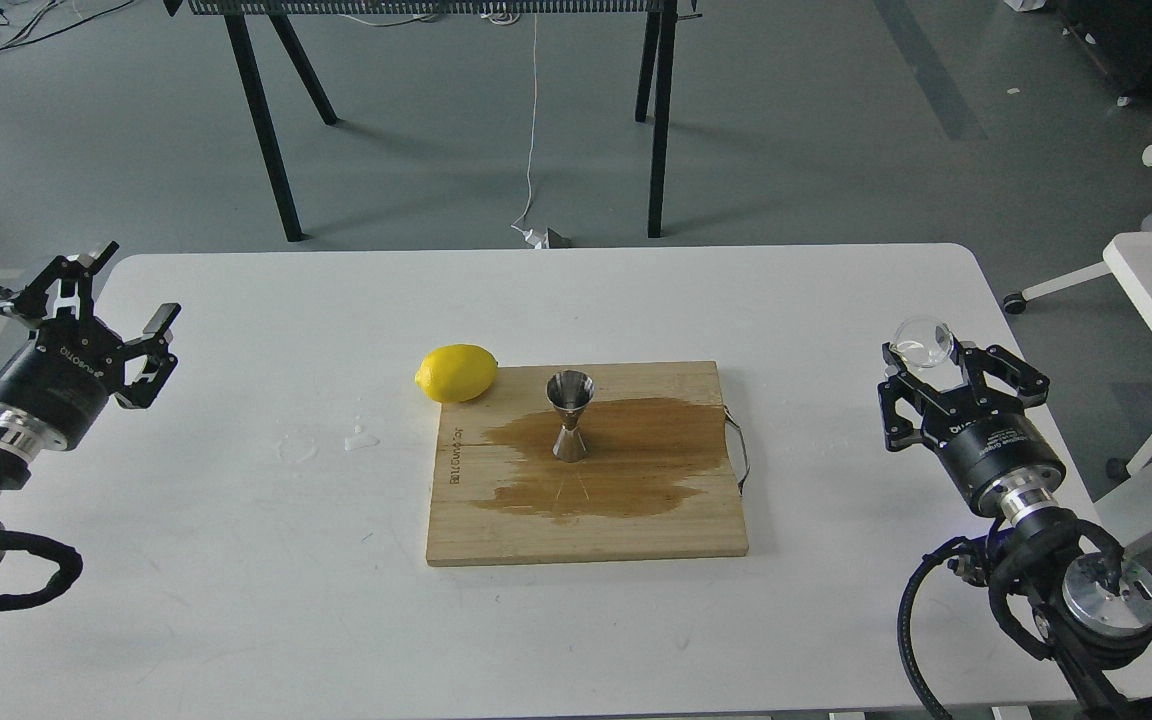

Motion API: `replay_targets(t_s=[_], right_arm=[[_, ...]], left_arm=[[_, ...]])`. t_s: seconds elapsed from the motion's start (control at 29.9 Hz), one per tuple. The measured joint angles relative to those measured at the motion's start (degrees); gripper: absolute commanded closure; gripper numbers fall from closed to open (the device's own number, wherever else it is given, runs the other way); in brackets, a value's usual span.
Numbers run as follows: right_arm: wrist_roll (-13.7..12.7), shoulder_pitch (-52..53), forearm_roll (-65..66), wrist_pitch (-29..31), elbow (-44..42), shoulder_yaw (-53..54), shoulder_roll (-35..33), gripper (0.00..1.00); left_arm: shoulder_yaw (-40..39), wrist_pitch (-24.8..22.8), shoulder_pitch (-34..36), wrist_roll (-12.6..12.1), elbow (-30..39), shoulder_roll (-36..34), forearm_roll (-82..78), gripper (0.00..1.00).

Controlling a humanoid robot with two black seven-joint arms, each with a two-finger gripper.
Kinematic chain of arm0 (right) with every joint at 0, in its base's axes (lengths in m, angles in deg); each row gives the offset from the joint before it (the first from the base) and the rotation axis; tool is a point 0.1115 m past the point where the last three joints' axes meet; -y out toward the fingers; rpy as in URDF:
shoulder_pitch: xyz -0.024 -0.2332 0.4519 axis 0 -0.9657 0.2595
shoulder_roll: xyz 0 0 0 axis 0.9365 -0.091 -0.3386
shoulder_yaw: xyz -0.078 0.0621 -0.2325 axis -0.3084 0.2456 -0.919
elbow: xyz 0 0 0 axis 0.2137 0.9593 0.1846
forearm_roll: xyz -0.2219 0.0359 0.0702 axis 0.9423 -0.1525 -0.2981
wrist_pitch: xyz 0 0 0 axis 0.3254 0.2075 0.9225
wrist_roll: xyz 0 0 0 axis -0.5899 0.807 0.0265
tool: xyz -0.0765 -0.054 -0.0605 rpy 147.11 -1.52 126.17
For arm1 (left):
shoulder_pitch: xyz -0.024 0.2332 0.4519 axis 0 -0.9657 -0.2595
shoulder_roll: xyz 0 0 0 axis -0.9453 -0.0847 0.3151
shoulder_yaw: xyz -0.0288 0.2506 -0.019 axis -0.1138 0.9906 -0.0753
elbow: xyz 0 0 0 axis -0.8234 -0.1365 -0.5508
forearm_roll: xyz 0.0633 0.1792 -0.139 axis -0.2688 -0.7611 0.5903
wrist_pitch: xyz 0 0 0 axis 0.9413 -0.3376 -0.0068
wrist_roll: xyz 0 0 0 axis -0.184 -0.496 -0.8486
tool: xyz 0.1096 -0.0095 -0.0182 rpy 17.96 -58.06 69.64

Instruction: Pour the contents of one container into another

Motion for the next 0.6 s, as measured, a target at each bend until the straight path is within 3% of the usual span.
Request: replay_targets(t_s=[0.27,0.6], right_arm=[[0.96,-0.17,-10.7,-1.05,-10.37,0.74,1.08,0.72],[1.04,2.84,-11.12,-4.86,-12.89,1.06,1.79,0.72]], left_arm=[[0.11,0.0,-0.03,0.0,-0.03,1.18,-0.33,0.16],[0.11,0.0,-0.04,0.0,-0.95,1.55,-0.35,0.16]])
